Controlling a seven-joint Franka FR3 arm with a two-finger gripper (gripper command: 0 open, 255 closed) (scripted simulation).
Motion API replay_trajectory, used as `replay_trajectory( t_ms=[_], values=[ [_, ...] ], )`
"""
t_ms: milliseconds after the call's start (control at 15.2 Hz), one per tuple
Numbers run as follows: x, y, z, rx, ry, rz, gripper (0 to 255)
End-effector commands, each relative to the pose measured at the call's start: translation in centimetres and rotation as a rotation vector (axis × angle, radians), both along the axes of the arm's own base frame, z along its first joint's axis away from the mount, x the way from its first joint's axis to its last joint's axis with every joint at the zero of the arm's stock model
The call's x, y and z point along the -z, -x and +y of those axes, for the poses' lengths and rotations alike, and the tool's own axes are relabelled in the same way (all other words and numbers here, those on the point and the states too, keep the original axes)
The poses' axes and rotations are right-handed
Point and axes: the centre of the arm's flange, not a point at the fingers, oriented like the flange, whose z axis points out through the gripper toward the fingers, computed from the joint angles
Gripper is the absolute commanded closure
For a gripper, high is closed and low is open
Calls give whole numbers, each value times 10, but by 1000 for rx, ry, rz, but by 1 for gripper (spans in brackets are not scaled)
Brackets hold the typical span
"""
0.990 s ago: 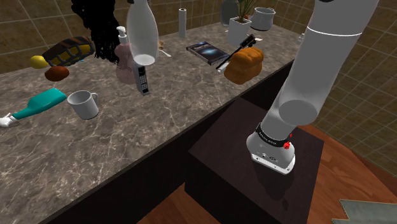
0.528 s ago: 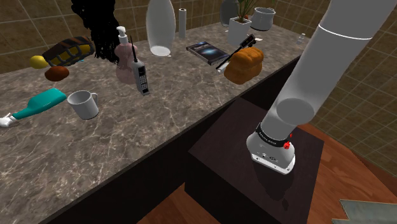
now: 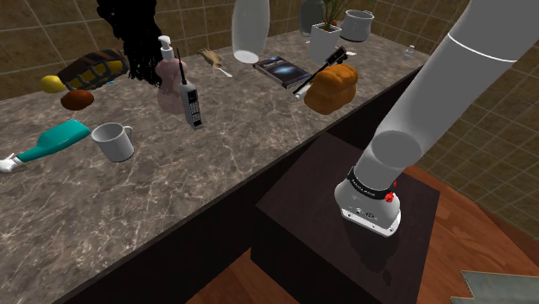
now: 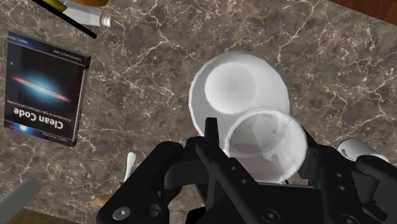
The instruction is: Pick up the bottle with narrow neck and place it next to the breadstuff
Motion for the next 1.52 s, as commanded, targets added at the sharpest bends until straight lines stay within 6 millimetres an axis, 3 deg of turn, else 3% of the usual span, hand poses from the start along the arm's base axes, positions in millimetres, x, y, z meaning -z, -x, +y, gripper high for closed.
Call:
replay_trajectory(
  t_ms=[0,990,1452],
  values=[
    [-6,6,-25,-2,0,0,255],
    [-49,65,-215,-2,0,0,255],
    [-12,65,-215,-2,0,0,255]
  ],
)
